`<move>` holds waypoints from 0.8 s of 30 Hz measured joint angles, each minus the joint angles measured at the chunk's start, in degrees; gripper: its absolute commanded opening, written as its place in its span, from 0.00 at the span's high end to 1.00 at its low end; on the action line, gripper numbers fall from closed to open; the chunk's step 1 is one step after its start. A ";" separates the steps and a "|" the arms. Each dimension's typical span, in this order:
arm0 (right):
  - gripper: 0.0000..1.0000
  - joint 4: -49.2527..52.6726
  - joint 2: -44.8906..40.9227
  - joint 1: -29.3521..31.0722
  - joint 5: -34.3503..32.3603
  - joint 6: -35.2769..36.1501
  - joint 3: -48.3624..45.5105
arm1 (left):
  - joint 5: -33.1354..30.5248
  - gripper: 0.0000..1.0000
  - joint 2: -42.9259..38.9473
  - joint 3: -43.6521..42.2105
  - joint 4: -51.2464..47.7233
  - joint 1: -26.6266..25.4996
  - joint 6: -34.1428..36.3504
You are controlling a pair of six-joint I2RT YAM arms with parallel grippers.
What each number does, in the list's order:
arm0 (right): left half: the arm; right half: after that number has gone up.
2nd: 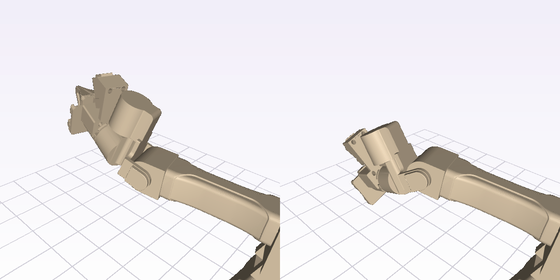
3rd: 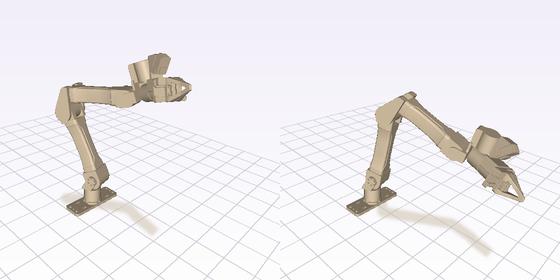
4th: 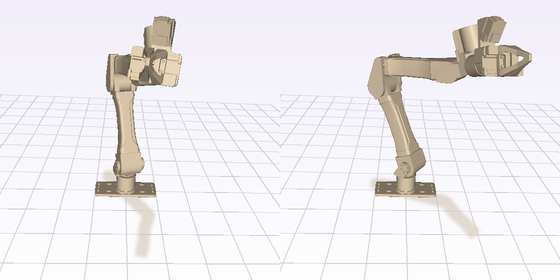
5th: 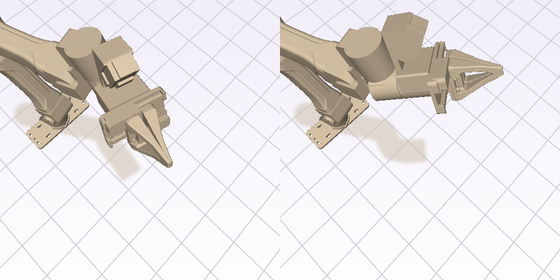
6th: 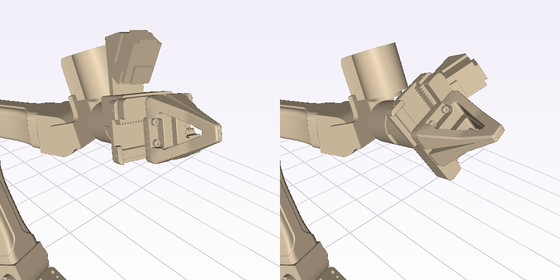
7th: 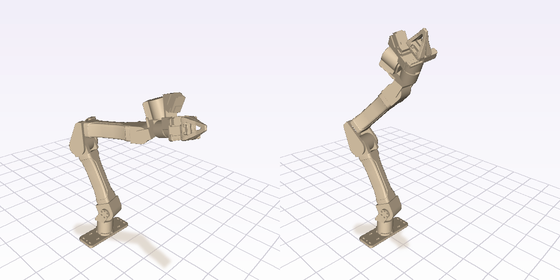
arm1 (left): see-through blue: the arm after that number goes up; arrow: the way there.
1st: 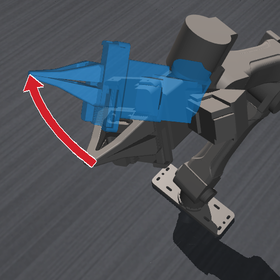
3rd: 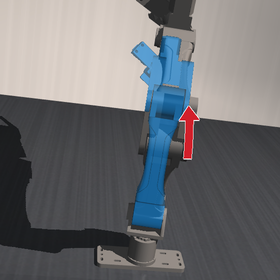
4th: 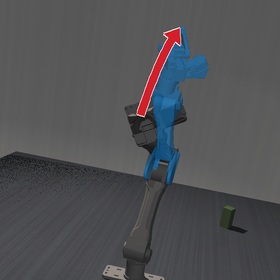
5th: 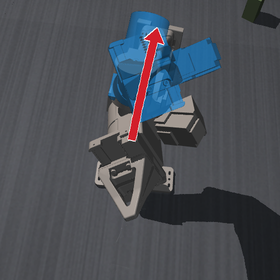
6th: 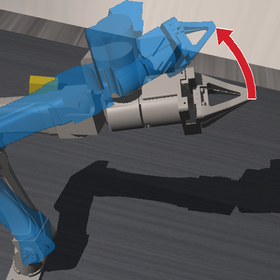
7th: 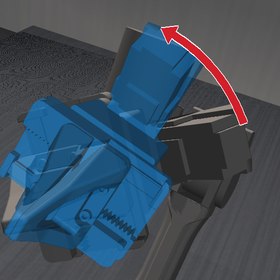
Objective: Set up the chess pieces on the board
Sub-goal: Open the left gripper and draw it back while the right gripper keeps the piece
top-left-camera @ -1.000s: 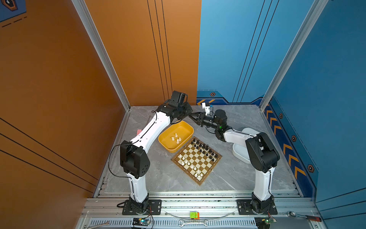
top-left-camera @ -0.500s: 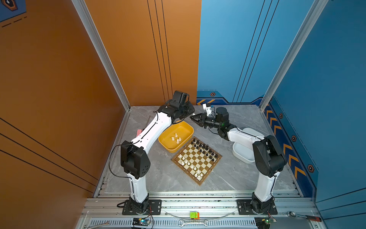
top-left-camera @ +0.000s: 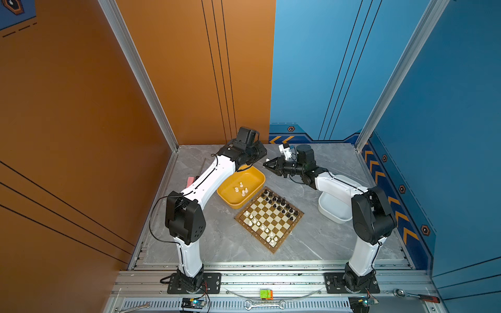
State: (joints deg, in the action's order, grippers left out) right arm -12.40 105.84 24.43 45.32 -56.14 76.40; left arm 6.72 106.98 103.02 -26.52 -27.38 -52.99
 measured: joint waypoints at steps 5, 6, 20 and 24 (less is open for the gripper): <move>0.79 10.21 0.00 -1.20 -0.07 4.81 4.87 | 0.42 0.63 -0.04 -1.84 0.52 0.61 -0.02; 0.79 11.93 0.00 -1.31 -0.07 5.64 5.75 | 0.44 0.63 -0.04 -2.32 0.59 0.76 -0.02; 0.77 23.52 5.86 -0.37 -0.09 10.36 13.16 | 0.81 0.62 -4.63 -12.96 2.62 6.64 -1.07; 0.72 27.47 6.27 -1.16 -0.11 12.09 16.37 | 0.81 0.61 -6.29 -13.46 2.60 8.26 -0.46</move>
State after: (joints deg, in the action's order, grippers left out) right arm 15.07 112.12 23.27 45.21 -44.05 92.77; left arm 7.53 100.68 89.56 -23.92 -19.11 -53.45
